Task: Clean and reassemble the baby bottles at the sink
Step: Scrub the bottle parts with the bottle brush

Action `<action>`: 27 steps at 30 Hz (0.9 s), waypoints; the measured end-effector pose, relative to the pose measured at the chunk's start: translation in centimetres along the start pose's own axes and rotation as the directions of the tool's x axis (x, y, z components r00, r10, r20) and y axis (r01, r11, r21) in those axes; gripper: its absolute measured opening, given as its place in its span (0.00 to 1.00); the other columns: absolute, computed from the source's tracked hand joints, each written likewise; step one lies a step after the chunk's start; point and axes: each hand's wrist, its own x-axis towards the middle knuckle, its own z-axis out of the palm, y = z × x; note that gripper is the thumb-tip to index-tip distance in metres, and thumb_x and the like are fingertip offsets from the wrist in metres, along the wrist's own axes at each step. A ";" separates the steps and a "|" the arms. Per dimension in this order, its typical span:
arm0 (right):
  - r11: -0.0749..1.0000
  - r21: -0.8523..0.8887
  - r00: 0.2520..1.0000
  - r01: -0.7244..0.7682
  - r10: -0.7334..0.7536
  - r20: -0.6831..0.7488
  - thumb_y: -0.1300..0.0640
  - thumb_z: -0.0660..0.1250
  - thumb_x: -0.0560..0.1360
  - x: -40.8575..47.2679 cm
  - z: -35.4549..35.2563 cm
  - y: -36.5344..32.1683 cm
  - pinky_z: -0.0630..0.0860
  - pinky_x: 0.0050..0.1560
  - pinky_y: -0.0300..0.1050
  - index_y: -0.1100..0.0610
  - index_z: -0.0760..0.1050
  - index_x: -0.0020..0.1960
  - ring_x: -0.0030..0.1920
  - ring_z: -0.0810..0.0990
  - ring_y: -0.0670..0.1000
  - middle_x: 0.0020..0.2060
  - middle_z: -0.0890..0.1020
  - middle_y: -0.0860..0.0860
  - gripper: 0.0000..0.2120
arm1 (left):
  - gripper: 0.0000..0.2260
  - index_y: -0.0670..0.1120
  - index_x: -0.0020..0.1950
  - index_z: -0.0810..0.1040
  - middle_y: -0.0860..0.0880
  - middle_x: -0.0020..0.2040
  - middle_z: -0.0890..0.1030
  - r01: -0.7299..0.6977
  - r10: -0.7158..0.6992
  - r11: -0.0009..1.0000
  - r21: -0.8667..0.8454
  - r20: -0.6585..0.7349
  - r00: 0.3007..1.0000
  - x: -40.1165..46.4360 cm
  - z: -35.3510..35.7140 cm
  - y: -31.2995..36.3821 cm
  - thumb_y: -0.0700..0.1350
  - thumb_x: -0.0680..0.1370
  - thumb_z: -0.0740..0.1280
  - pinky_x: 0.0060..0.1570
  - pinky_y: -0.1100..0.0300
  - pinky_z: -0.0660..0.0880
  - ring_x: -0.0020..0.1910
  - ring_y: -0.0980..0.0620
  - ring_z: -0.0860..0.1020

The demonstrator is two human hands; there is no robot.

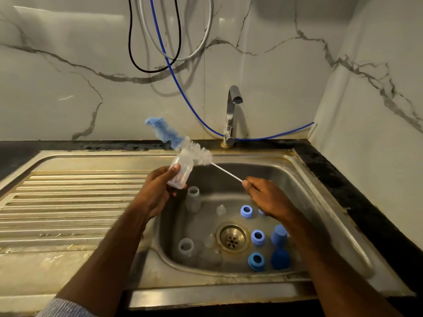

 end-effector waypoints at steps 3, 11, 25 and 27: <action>1.000 0.003 1.000 0.023 -0.023 -0.009 0.45 0.56 0.83 0.0 0.7 -0.6 0.73 0.38 0.50 0.50 0.69 0.37 0.31 0.73 0.46 0.28 0.74 0.47 0.18 | 0.13 0.45 0.54 0.85 0.37 0.48 0.84 -0.027 0.009 0.992 0.126 0.142 0.990 -0.5 1.2 -0.7 0.51 0.77 0.70 0.37 0.58 0.75 0.43 0.45 0.83; 1.000 0.014 0.999 0.007 -0.006 -0.036 0.45 0.56 0.83 0.2 -0.3 0.9 0.74 0.38 0.52 0.50 0.69 0.37 0.30 0.72 0.44 0.28 0.74 0.47 0.18 | 0.18 0.43 0.63 0.77 0.39 0.47 0.83 0.079 -0.077 0.986 -0.149 0.016 0.997 0.0 0.6 0.2 0.54 0.81 0.63 0.31 0.59 0.72 0.36 0.48 0.81; 0.964 0.264 0.999 0.034 -0.030 -0.019 0.51 0.59 0.84 0.0 -0.1 0.4 0.70 0.39 0.49 0.50 0.69 0.35 0.32 0.69 0.46 0.28 0.71 0.47 0.19 | 0.29 0.39 0.67 0.72 0.42 0.39 0.79 0.239 -0.160 0.882 -0.406 0.219 0.963 -0.4 0.9 0.7 0.62 0.82 0.54 0.28 0.62 0.74 0.30 0.53 0.77; 0.960 0.273 0.998 0.059 -0.056 -0.019 0.51 0.58 0.84 0.0 0.8 -0.6 0.69 0.38 0.47 0.51 0.69 0.35 0.31 0.69 0.45 0.28 0.71 0.46 0.18 | 0.30 0.38 0.67 0.71 0.42 0.39 0.78 0.277 -0.187 0.885 -0.375 0.259 0.947 -0.6 1.8 0.4 0.63 0.81 0.55 0.28 0.62 0.74 0.29 0.52 0.76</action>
